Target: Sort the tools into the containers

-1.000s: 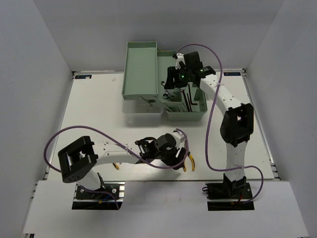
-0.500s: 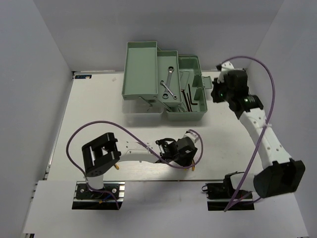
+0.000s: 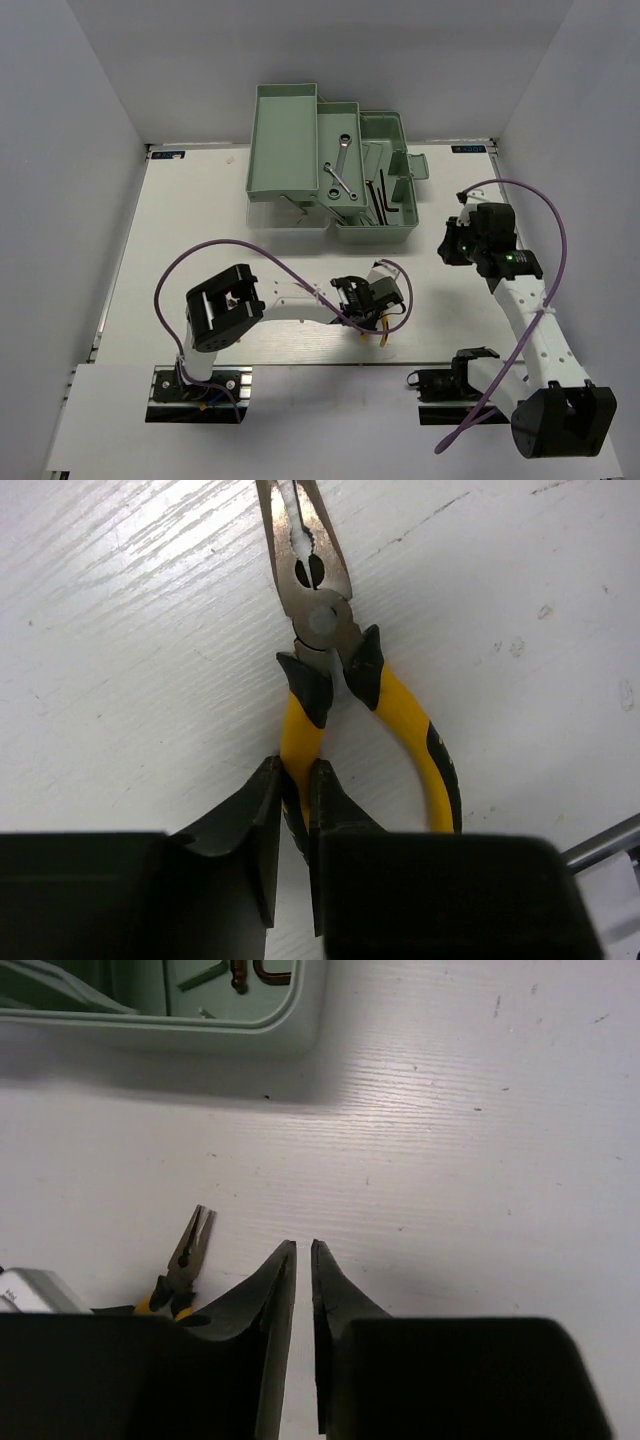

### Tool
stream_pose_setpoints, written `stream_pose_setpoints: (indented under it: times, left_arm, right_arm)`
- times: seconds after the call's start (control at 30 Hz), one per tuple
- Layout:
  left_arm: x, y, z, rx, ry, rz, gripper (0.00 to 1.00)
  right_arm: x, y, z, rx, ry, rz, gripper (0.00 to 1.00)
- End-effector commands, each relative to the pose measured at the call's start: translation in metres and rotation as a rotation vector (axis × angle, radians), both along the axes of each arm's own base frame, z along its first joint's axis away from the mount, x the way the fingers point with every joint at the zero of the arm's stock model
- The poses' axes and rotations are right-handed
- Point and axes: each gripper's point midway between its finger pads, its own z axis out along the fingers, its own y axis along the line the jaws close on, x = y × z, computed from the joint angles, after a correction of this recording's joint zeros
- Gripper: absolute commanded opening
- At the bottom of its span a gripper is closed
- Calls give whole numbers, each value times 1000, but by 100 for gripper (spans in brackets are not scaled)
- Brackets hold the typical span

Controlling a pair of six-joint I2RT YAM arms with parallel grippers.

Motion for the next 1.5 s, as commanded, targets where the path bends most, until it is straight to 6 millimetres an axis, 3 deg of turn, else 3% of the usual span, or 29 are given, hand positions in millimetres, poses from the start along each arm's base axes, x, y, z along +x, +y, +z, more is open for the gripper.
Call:
stream_pose_setpoints:
  times: [0.0, 0.03, 0.17, 0.2, 0.27, 0.37, 0.4, 0.47, 0.5, 0.53, 0.63, 0.8, 0.87, 0.97, 1.0, 1.1, 1.13, 1.17, 1.27, 1.33, 1.37, 1.4, 1.43, 1.47]
  left_arm:
    - [-1, 14, -8, 64, 0, 24, 8]
    - [-1, 13, -4, 54, -3, 24, 4]
    - [2, 10, 35, 0, -58, 17, 0]
    - [1, 3, 63, -64, -83, 1, 0]
    - [6, 3, 96, -111, -135, -14, 0]
    - [25, 14, 169, -241, -236, 13, 0]
    - [28, 17, 189, -270, -273, 19, 0]
    - [43, 34, 227, -302, -362, 57, 0]
    - [53, 40, 247, -326, -400, 86, 0]
    - [62, 51, 258, -306, -447, 114, 0]
    - [89, 82, 290, -307, -549, 235, 0]
    - [139, 131, 346, -309, -725, 391, 0]
    - [158, 140, 362, -299, -762, 429, 0]
    - [192, 162, 378, -250, -809, 489, 0]
    - [204, 160, 370, -215, -803, 484, 0]
    - [238, 181, 377, -184, -823, 543, 0]
    - [259, 187, 365, -148, -808, 548, 0]
    - [269, 190, 375, -163, -822, 566, 0]
    - [303, 200, 361, -97, -800, 581, 0]
    - [325, 208, 349, -64, -774, 596, 0]
    - [331, 207, 346, -70, -765, 587, 0]
    - [336, 209, 345, -68, -761, 589, 0]
    - [341, 212, 338, -49, -747, 594, 0]
    - [346, 216, 334, -41, -737, 597, 0]
  right_arm:
    - [-4, 9, 3, 83, -15, 16, 19]
    - [-6, 9, 3, 91, -13, 14, 34]
    - [-13, 12, -4, 101, -12, 52, 67]
    - [-15, 11, -6, 94, -10, 63, 67]
    - [-18, 12, -8, 86, -11, 90, 67]
    - [-24, 15, -9, 99, -17, 127, 55]
    - [-27, 16, -12, 85, -19, 154, 41]
    - [-29, 20, -9, 99, -42, 194, 25]
    - [-30, 23, -9, 106, -45, 208, 8]
    - [-32, 25, -12, 114, -36, 226, 0]
    - [-39, 35, -13, 138, -29, 306, 0]
    - [-68, 68, -13, 258, -16, 557, 0]
    - [-77, 80, -7, 312, -35, 649, 0]
    - [-90, 92, -7, 332, -40, 757, 1]
    - [-93, 94, -8, 333, -34, 778, 3]
    - [-97, 102, -12, 311, -38, 849, 5]
    - [-98, 104, -13, 305, -36, 862, 5]
    - [-100, 107, -14, 301, -31, 885, 6]
    - [-102, 120, -17, 284, -21, 957, 7]
    - [-104, 141, -23, 276, -2, 1032, 9]
    - [-99, 147, -16, 250, -14, 1047, 9]
    - [-111, 164, -18, 224, -7, 1130, 11]
    - [-108, 169, -34, 193, 54, 1133, 11]
    - [-103, 179, -28, 173, 31, 1156, 17]
